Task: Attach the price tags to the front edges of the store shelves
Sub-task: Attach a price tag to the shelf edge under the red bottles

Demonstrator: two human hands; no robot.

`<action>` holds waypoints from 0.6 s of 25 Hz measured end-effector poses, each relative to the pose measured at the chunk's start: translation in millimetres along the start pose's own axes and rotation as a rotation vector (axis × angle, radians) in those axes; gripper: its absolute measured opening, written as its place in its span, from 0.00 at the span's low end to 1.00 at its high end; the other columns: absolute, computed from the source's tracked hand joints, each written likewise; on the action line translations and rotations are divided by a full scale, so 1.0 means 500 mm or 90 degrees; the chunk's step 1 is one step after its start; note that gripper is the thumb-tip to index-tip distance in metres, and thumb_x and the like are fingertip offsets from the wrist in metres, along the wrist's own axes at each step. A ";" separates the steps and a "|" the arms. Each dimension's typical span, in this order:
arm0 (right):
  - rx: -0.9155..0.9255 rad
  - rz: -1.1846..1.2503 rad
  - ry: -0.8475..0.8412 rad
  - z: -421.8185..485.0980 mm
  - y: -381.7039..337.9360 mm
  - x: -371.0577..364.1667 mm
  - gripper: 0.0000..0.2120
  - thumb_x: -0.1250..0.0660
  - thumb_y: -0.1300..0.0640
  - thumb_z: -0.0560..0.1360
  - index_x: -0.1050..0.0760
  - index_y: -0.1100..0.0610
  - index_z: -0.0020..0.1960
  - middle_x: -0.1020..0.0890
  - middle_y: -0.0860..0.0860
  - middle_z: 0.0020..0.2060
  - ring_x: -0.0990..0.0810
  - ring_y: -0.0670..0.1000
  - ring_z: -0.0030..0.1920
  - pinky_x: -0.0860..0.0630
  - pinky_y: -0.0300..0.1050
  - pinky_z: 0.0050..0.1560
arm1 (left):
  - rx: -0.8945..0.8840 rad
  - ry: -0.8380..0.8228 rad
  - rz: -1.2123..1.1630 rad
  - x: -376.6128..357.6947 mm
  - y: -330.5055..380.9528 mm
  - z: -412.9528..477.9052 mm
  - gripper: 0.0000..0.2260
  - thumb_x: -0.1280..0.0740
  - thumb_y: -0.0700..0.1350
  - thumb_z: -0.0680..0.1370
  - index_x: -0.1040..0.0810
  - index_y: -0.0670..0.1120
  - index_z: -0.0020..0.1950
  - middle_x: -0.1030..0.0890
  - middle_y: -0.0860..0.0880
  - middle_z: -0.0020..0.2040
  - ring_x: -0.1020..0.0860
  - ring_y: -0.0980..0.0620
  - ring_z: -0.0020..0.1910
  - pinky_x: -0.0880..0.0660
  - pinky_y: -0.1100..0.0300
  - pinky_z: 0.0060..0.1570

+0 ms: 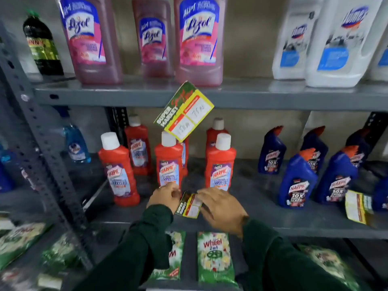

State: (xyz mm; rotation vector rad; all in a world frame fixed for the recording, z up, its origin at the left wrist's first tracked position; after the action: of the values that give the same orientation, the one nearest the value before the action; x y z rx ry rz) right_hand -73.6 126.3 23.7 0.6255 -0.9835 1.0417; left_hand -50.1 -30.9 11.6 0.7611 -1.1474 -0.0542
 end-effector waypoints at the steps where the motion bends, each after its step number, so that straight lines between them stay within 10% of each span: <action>1: -0.013 -0.005 -0.027 0.001 0.003 -0.040 0.18 0.42 0.53 0.72 0.23 0.63 0.54 0.17 0.60 0.50 0.19 0.60 0.48 0.19 0.52 0.44 | 0.070 -0.092 0.003 -0.041 -0.032 0.017 0.10 0.38 0.43 0.77 0.22 0.45 0.57 0.18 0.42 0.58 0.21 0.41 0.57 0.23 0.53 0.58; 9: -0.085 0.039 -0.123 0.015 0.025 -0.160 0.12 0.38 0.64 0.75 0.27 0.66 0.57 0.19 0.65 0.50 0.21 0.65 0.46 0.25 0.53 0.41 | 0.291 -0.251 -0.102 -0.145 -0.096 0.071 0.18 0.29 0.41 0.74 0.25 0.36 0.61 0.23 0.37 0.64 0.24 0.43 0.63 0.30 0.53 0.65; 15: -0.175 0.122 -0.064 0.022 0.044 -0.160 0.15 0.39 0.61 0.76 0.30 0.65 0.61 0.19 0.65 0.50 0.21 0.67 0.44 0.25 0.54 0.38 | 0.211 -0.355 -0.058 -0.156 -0.078 0.059 0.14 0.35 0.37 0.78 0.27 0.36 0.64 0.25 0.35 0.65 0.24 0.44 0.59 0.26 0.53 0.57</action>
State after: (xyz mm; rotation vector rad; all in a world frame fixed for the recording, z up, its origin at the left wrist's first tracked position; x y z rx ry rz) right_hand -111.0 92.5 -43.4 0.3645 -1.2678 1.0255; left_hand -96.0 -43.5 -67.1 1.1347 -1.6756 -0.1639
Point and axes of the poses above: each hand's wrist, its own z-axis towards the middle knuckle, its own x-axis out of the back of the hand, y = z × x, the point moved 6 cm from there along z, towards the middle knuckle
